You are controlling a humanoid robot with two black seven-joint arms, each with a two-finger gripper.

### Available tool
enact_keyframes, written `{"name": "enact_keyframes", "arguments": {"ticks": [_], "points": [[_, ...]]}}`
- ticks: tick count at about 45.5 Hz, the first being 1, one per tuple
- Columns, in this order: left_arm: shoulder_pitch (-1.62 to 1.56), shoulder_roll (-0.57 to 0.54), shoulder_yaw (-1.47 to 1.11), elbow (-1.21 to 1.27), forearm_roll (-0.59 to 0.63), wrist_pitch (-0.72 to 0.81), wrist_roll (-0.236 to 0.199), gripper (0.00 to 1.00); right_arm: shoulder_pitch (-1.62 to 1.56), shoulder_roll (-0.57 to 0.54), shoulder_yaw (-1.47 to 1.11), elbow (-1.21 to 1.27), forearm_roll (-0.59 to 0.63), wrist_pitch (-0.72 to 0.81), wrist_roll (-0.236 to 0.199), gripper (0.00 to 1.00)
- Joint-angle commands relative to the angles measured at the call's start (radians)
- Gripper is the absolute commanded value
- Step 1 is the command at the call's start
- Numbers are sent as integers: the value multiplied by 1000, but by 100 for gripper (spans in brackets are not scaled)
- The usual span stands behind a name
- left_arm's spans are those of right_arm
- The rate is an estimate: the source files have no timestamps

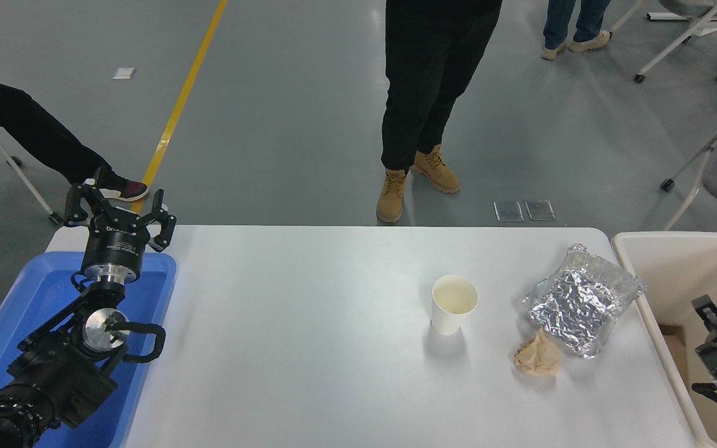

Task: Pick up paper cup place in dustbin

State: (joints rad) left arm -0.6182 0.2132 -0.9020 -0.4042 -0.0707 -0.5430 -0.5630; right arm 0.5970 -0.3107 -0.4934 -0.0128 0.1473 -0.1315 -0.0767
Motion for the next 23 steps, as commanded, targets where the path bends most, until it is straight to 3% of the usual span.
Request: {"name": "enact_keyframes", "arguments": {"ticks": [1, 23], "points": [[0, 0, 0, -1, 0, 0, 0, 99, -2, -1, 1, -1, 0, 0, 0, 100], [0, 0, 0, -1, 0, 0, 0, 99, 4, -1, 1, -1, 0, -8, 0, 100]]}}
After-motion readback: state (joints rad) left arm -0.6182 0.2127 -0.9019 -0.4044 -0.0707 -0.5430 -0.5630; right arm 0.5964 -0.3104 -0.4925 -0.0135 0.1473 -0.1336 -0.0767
